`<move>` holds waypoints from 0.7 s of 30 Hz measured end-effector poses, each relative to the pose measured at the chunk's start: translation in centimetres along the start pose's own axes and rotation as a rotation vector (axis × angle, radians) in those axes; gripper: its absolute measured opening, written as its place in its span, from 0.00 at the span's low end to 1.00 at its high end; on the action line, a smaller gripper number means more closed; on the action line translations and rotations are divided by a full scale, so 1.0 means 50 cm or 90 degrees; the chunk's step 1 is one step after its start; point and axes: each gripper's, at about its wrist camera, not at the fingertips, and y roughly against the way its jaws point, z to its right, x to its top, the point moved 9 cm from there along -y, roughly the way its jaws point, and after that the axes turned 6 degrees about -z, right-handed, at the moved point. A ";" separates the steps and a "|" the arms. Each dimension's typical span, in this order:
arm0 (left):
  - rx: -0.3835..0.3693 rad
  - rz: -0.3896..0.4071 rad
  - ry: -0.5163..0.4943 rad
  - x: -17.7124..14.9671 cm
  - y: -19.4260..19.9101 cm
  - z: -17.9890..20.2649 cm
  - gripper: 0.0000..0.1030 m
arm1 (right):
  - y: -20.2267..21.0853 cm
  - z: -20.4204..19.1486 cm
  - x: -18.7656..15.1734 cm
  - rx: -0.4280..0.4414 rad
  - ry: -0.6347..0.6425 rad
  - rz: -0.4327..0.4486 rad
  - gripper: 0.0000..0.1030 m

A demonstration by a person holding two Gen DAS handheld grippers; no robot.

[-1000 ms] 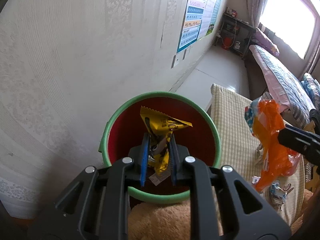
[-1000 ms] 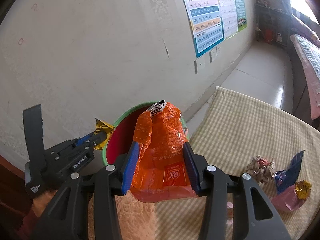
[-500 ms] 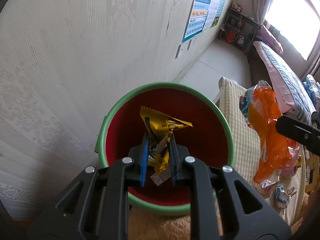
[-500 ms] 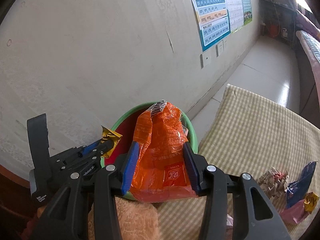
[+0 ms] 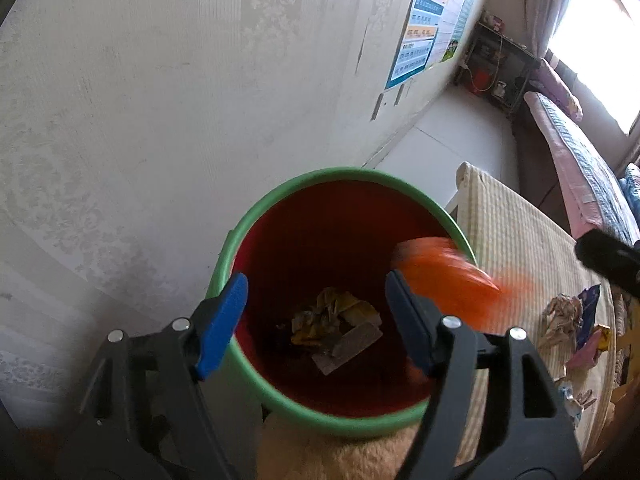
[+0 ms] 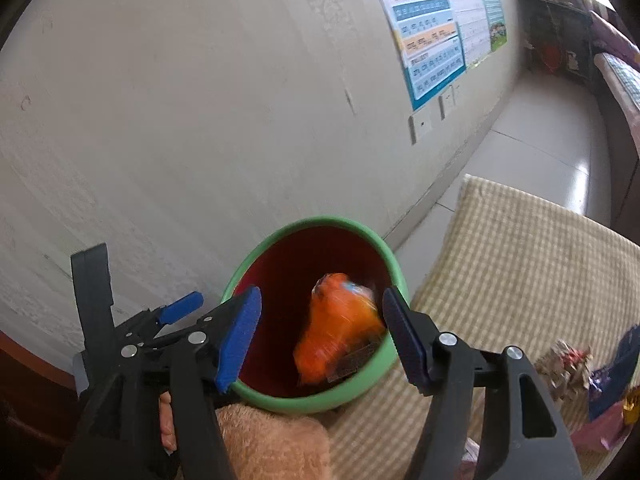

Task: Collect trash
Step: 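Open the left gripper while the right gripper opens, dropping both items into the bin, then grasp the pink strawberry drink carton with the left gripper while the right grasps the pink snack bag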

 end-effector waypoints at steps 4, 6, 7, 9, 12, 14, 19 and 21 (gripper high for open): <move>-0.006 0.015 -0.020 -0.015 0.041 0.022 0.66 | 0.093 0.057 -0.020 -0.036 -0.006 0.037 0.60; -0.020 0.024 -0.031 -0.024 0.065 0.046 0.66 | 0.143 0.095 -0.041 -0.064 -0.011 0.047 0.60; -0.031 0.026 -0.038 -0.030 0.074 0.061 0.66 | 0.165 0.114 -0.054 -0.080 -0.013 0.051 0.60; -0.048 0.027 -0.055 -0.040 0.087 0.096 0.66 | 0.213 0.162 -0.092 -0.117 -0.025 0.053 0.60; -0.075 0.023 -0.093 -0.064 0.100 0.161 0.66 | 0.264 0.228 -0.164 -0.152 -0.060 0.040 0.60; -0.094 0.016 -0.117 -0.086 0.106 0.211 0.66 | 0.282 0.263 -0.221 -0.166 -0.084 0.020 0.60; -0.127 -0.015 -0.178 -0.138 0.100 0.314 0.66 | 0.274 0.302 -0.377 -0.186 -0.080 -0.080 0.60; -0.134 -0.027 -0.208 -0.167 0.097 0.351 0.66 | 0.264 0.309 -0.442 -0.179 -0.090 -0.116 0.60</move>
